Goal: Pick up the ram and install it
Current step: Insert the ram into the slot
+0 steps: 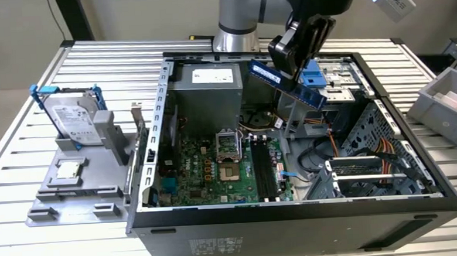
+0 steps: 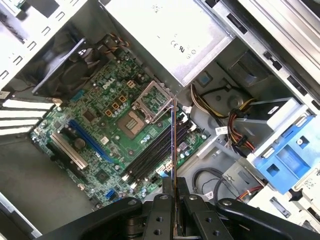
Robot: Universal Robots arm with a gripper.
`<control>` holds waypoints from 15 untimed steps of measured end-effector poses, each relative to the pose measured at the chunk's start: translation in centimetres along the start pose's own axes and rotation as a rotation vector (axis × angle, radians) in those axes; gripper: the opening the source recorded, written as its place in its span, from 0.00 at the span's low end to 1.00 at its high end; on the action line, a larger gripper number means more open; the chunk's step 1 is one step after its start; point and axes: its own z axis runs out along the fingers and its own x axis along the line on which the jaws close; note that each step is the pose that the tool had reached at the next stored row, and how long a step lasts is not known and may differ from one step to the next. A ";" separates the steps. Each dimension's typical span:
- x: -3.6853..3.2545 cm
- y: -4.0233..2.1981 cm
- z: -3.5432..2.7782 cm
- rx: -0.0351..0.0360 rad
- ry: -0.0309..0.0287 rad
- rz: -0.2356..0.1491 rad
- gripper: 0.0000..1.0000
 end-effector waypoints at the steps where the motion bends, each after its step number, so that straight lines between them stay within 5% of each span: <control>1: 0.00 0.00 0.00 -0.0002 -0.0002 0.006 0.00; 15: 0.00 0.00 0.04 -0.0031 -0.0024 0.095 0.00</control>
